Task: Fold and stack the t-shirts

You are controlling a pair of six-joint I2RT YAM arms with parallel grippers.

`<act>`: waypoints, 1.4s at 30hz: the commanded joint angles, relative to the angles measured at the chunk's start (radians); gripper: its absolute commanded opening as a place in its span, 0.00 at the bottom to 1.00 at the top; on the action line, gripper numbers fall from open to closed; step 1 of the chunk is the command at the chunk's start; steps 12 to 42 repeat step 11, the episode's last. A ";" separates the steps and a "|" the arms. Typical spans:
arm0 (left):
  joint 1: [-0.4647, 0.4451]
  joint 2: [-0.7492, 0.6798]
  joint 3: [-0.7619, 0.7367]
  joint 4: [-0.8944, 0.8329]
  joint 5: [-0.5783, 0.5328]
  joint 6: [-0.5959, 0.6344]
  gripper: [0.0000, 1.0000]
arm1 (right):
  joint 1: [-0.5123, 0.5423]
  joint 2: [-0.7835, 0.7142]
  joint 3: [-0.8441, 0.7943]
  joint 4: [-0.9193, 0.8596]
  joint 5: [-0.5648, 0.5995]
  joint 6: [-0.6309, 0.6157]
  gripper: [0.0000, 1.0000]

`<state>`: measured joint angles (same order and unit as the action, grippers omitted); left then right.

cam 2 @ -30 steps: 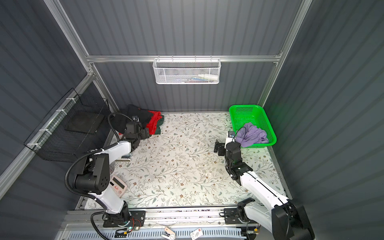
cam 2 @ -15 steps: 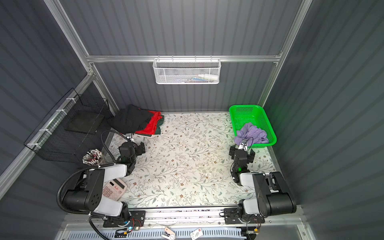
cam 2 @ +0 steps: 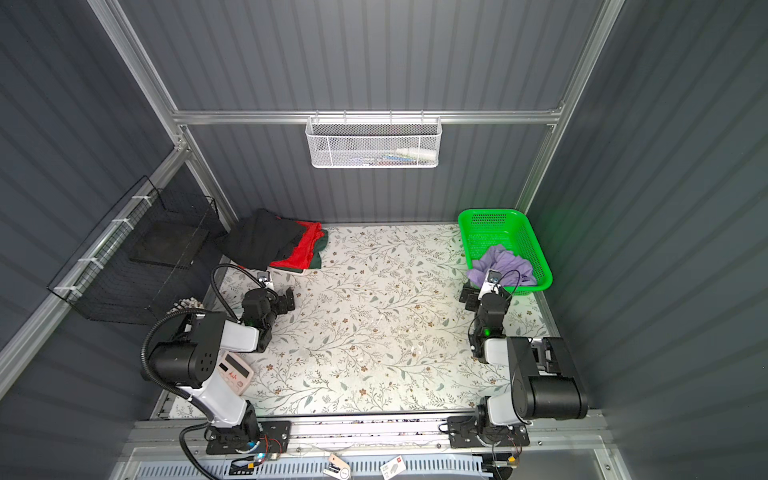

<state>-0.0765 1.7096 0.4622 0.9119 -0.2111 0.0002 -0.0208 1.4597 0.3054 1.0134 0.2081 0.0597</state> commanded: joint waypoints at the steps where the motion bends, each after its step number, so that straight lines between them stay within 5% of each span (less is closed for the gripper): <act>1: -0.005 0.001 0.012 -0.015 0.011 0.027 1.00 | -0.004 0.001 0.005 -0.006 -0.022 0.016 0.99; 42: 0.003 0.006 0.009 0.001 0.024 0.026 1.00 | 0.000 0.001 -0.017 0.042 -0.013 0.010 0.99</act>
